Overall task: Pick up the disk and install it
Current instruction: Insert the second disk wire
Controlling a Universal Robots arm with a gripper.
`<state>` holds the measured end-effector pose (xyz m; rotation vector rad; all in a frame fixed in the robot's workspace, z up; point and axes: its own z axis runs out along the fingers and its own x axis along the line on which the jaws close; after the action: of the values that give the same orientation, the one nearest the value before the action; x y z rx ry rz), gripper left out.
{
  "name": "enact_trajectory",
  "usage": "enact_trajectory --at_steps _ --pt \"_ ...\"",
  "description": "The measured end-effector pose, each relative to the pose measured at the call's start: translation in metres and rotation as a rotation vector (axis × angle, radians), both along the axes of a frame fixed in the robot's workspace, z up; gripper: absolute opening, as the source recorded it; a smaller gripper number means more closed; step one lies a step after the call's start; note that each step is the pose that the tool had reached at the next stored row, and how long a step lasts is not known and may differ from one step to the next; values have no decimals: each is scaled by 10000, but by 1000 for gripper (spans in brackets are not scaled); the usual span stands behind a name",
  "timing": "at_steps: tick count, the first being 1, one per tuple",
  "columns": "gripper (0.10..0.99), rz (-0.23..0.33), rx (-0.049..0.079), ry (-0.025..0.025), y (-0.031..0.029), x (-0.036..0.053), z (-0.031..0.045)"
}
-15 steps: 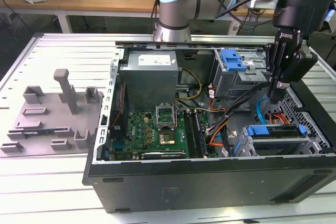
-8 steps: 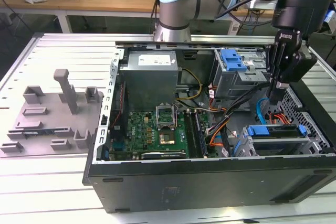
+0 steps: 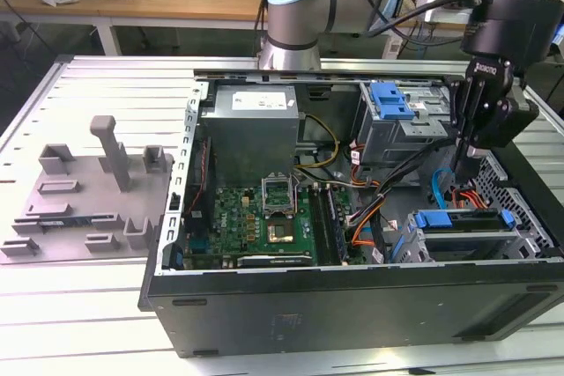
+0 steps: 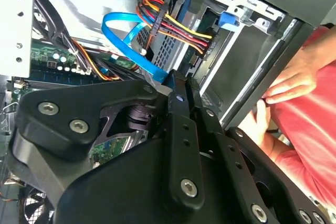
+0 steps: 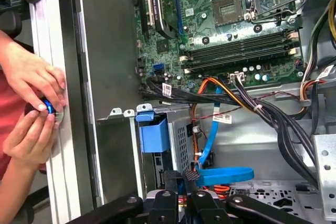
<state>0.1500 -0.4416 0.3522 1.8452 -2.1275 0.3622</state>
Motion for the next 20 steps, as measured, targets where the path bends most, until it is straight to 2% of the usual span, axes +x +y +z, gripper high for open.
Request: enact_trajectory --at_steps 2,3,4,5,6,7,8,9,10,11,12,14,15,17,19,20 --pt "161 0 189 -2 -39 0 2" --pt "161 -1 326 -12 -77 0 6" --pt "161 2 451 -78 -116 -1 7" --pt "161 9 644 -282 -166 0 7" --pt "161 13 810 -472 -192 0 7" --pt "161 13 981 -560 -206 0 7" --pt "161 10 1114 -586 -221 0 7" --pt "161 6 1217 -590 -234 -3 7" --pt "161 1 1418 -590 -258 -12 8" --pt "161 -4 1565 -590 -274 -19 8" --pt "161 -12 1827 -590 -306 -26 7" --pt "161 -21 2206 -590 -365 -27 7" --pt "161 -24 2337 -592 -395 -27 8" --pt "161 -28 2458 -593 -440 -27 10" --pt "161 -34 2679 -594 -535 -27 15" --pt "161 -36 2748 -594 -560 -27 17"
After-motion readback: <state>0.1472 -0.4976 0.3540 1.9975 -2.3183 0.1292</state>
